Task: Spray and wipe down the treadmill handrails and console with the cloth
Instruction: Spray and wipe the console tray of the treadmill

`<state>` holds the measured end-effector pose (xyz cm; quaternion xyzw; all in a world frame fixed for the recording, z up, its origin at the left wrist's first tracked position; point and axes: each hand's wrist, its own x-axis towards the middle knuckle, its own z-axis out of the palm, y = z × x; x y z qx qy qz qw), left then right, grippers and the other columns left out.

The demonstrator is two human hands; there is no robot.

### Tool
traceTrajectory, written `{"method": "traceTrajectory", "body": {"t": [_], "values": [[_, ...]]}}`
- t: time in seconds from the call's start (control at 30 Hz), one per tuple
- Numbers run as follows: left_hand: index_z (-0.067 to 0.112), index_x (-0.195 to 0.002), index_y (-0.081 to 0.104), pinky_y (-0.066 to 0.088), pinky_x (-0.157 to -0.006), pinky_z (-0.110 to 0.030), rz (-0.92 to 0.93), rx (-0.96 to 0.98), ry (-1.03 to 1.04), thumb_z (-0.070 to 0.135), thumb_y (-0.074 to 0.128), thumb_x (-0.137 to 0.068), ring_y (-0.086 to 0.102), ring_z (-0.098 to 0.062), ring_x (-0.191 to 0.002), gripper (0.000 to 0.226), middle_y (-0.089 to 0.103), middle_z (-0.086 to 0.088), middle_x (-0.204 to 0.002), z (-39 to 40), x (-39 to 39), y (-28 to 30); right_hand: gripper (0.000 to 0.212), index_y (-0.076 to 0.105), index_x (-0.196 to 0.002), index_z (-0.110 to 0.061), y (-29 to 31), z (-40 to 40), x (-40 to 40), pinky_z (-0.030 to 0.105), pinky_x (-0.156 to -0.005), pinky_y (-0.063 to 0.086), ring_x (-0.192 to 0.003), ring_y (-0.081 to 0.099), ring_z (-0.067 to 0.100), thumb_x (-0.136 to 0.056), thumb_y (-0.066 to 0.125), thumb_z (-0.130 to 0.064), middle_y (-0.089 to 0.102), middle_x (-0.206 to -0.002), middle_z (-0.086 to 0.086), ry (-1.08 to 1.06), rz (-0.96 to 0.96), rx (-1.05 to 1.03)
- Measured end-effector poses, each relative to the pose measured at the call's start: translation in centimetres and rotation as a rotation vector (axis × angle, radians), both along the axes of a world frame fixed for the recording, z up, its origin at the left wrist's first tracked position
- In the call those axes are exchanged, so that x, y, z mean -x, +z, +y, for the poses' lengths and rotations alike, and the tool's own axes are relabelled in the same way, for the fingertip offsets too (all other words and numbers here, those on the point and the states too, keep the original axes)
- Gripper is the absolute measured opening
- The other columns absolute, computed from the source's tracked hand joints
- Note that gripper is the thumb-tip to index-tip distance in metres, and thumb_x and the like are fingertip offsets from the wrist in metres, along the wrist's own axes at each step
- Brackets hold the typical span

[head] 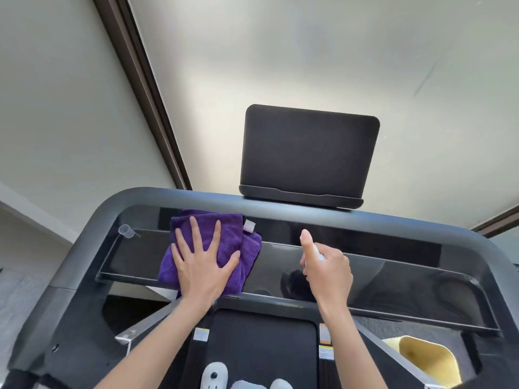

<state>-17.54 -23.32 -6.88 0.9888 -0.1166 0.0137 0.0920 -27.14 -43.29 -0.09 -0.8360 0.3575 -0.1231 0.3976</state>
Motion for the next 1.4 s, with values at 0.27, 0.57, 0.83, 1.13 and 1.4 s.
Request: {"method": "traceTrajectory", "body": {"t": [0.27,0.57,0.83,1.13,1.4], "values": [[0.034,-0.152,0.028,0.025,-0.11,-0.067,0.041,0.01,-0.197,0.072,0.029,-0.084,0.015,-0.052,-0.143,0.078,0.008,-0.017,-0.162,-12.4,5.6,0.9,0.085,0.062,-0.055,-0.013,0.9,-4.5,2.7,0.031,-0.064,0.039,-0.06,0.063,0.023,-0.07,0.022,-0.085,0.06,-0.049,-0.007,0.008,-0.016,-0.032],[0.029,-0.156,0.005,0.007,-0.118,-0.059,0.12,-0.01,0.139,0.081,0.012,-0.076,-0.003,-0.049,-0.145,0.095,-0.008,-0.021,-0.161,-1.4,2.4,0.4,0.084,0.059,-0.053,-0.01,0.9,-6.5,4.2,0.03,-0.066,0.043,-0.06,0.062,0.027,-0.073,0.025,-0.084,0.059,-0.049,-0.002,-0.021,-0.056,-0.029],[0.035,-0.154,0.015,0.017,-0.109,-0.07,0.035,0.019,0.024,0.075,0.014,-0.081,0.009,-0.056,-0.142,0.084,-0.001,-0.021,-0.162,-12.9,5.2,1.0,0.078,0.057,-0.047,-0.018,0.7,-7.5,6.3,0.031,-0.064,0.042,-0.058,0.063,0.026,-0.071,0.026,-0.085,0.059,-0.045,-0.002,-0.104,-0.062,-0.051],[0.025,-0.151,0.034,0.014,-0.107,-0.074,-0.058,-0.018,-0.121,0.07,0.032,-0.079,0.01,-0.057,-0.141,0.085,0.013,-0.02,-0.161,-10.4,5.3,0.1,0.079,0.057,-0.046,-0.018,0.7,-7.4,6.5,0.031,-0.065,0.042,-0.058,0.064,0.026,-0.071,0.025,-0.086,0.06,-0.046,0.001,-0.114,-0.045,-0.044],[0.015,-0.154,0.025,0.017,-0.113,-0.066,0.007,0.012,0.142,0.071,0.018,-0.082,0.011,-0.057,-0.141,0.092,0.01,-0.028,-0.158,-8.0,3.3,-0.1,0.079,0.058,-0.047,-0.017,0.4,-7.4,6.4,0.032,-0.067,0.045,-0.059,0.064,0.029,-0.072,0.026,-0.085,0.062,-0.052,0.003,-0.137,-0.066,-0.054]]}}
